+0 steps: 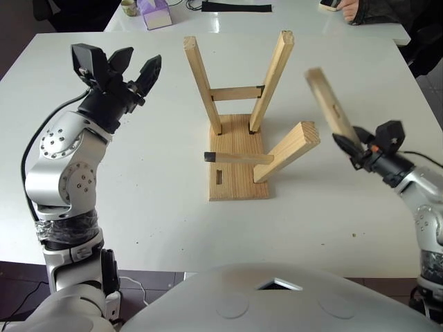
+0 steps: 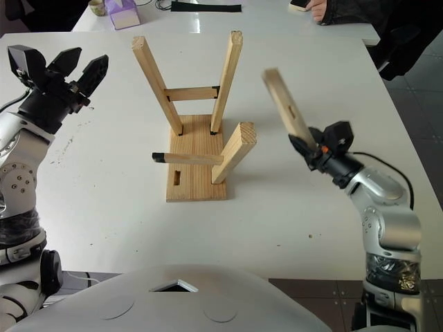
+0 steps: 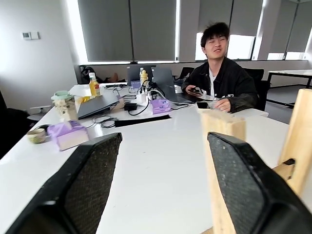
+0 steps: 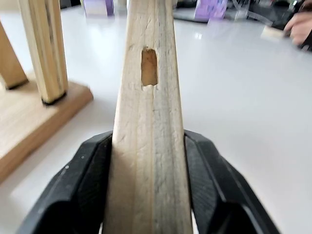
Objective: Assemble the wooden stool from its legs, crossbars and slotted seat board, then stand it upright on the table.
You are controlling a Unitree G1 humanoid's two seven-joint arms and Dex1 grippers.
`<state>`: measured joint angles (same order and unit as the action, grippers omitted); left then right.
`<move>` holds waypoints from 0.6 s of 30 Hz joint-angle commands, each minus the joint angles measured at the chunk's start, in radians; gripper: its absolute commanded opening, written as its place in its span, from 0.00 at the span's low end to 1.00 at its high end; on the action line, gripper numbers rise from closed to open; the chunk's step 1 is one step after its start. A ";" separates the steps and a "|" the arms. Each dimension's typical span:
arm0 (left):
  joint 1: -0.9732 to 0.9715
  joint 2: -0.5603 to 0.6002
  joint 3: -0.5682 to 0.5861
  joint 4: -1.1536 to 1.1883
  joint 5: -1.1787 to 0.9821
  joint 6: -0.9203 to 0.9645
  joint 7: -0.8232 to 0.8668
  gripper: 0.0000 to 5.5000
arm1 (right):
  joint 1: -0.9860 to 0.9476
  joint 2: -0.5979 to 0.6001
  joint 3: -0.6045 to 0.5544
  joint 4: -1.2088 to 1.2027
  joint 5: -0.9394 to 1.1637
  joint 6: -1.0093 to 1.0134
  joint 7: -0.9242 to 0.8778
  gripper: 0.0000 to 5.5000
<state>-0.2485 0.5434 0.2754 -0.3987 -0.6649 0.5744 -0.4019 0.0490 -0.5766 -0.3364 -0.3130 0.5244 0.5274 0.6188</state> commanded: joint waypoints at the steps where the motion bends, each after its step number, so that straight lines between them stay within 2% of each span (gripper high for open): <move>1: -0.081 0.040 -0.005 -0.100 -0.158 0.069 -0.098 0.70 | -0.201 -0.078 -0.127 -0.080 0.291 0.117 0.052 0.38; 2: -0.099 0.049 -0.011 -0.113 -0.184 0.083 -0.114 0.74 | -0.244 -0.099 -0.138 -0.082 0.356 0.150 0.063 0.38; 5: -0.179 0.051 -0.029 -0.140 -0.311 0.130 -0.158 0.74 | -0.383 -0.162 -0.131 -0.071 0.536 0.244 0.108 0.38; 11: -0.314 0.015 -0.051 -0.122 -0.529 0.185 -0.160 0.74 | -0.577 -0.244 -0.025 -0.067 0.728 0.378 0.225 0.38; 15: -0.337 0.017 -0.032 -0.116 -0.662 0.200 -0.145 0.63 | -0.641 -0.281 0.041 -0.059 0.766 0.432 0.302 0.38; 18: -0.346 0.021 -0.048 -0.121 -0.689 0.203 -0.130 0.63 | -0.650 -0.297 0.070 -0.071 0.785 0.459 0.336 0.38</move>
<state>-0.5751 0.5511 0.2353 -0.5113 -1.3324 0.7678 -0.5432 -0.5757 -0.8493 -0.2856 -0.3729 1.2909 0.9586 0.9304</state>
